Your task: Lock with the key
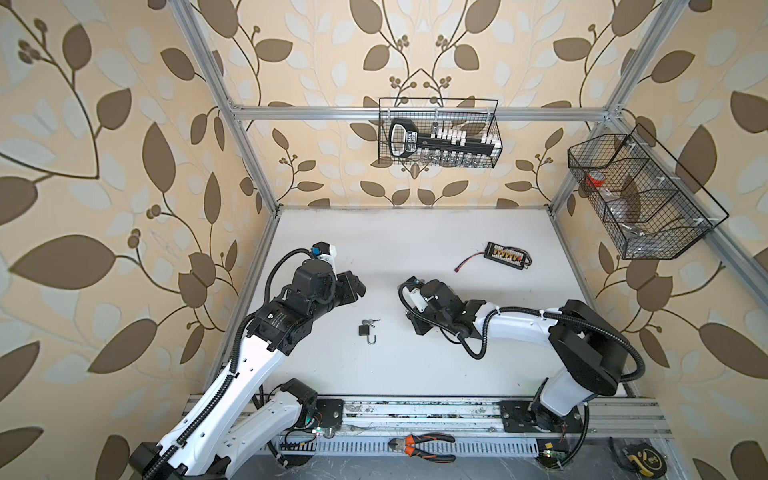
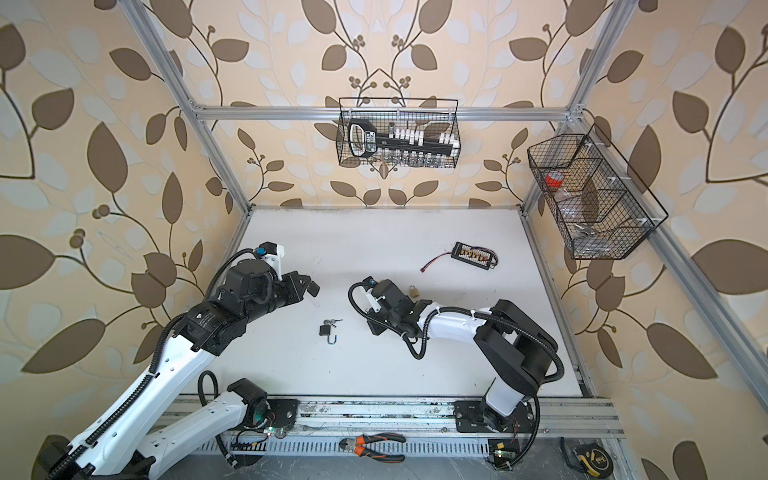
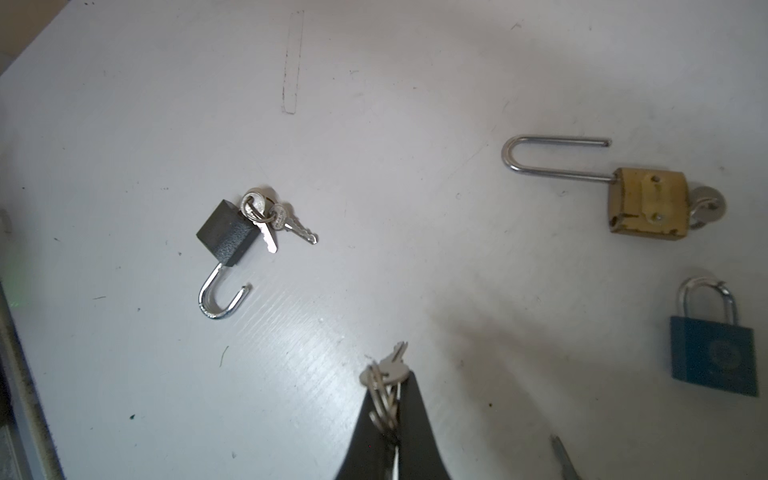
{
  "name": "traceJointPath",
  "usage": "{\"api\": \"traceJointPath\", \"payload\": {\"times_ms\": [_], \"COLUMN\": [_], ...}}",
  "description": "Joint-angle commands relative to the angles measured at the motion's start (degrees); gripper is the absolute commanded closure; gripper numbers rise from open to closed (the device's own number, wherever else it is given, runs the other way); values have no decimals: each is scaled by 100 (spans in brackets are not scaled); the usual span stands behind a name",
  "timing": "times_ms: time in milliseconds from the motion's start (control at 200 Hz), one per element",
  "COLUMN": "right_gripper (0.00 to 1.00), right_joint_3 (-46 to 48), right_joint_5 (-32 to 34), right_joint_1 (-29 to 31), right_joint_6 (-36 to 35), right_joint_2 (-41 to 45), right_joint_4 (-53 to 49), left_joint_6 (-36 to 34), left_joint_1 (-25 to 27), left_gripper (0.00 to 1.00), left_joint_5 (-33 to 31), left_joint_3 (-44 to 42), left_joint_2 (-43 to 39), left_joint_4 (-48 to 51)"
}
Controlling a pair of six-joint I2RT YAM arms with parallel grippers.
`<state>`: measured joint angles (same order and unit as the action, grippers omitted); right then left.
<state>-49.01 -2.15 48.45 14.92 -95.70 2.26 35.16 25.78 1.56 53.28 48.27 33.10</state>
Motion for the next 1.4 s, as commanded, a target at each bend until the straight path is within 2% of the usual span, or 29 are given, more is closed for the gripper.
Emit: {"api": "traceJointPath", "payload": {"times_ms": [0, 250, 605, 715, 905, 970, 1115, 1230, 1395], "right_gripper": [100, 100, 74, 61, 40, 32, 20, 14, 14], "right_joint_3": [-192, -215, -26, 73, 475, 743, 1084, 1251, 1452], "right_joint_5": [-22, -93, 92, 114, 147, -39, -355, -591, -1139], "right_joint_1": [-44, -90, -118, -131, -128, -125, -117, -126, -111], "right_joint_6": [-77, -61, -25, -56, -320, -525, -911, -999, -1080], "right_joint_2": [-217, -459, -352, -105, 984, 1560, 2523, 3148, 3609], "right_joint_4": [-173, -226, -221, -226, 37, 384, 699, 918, 1366], "left_joint_6": [105, 123, 83, 81, -21, -161, -202, -182, -65], "left_joint_1": [-64, -82, -90, -91, -99, -92, -74, 64, 439], "left_gripper": [100, 100, 100, 100, 100, 100, 100, 100, 100], "left_joint_5": [147, 328, 515, 532, 685, 1064, 1913, 2174, 2261], "left_joint_3": [-27, -107, -45, -63, -20, -20, -1, 2, -87], "left_joint_2": [-162, -101, 136, 147, 256, 335, 630, 763, 848], "left_joint_4": [-47, -138, -269, -269, -340, -568, -1110, -1440, -1962]}}
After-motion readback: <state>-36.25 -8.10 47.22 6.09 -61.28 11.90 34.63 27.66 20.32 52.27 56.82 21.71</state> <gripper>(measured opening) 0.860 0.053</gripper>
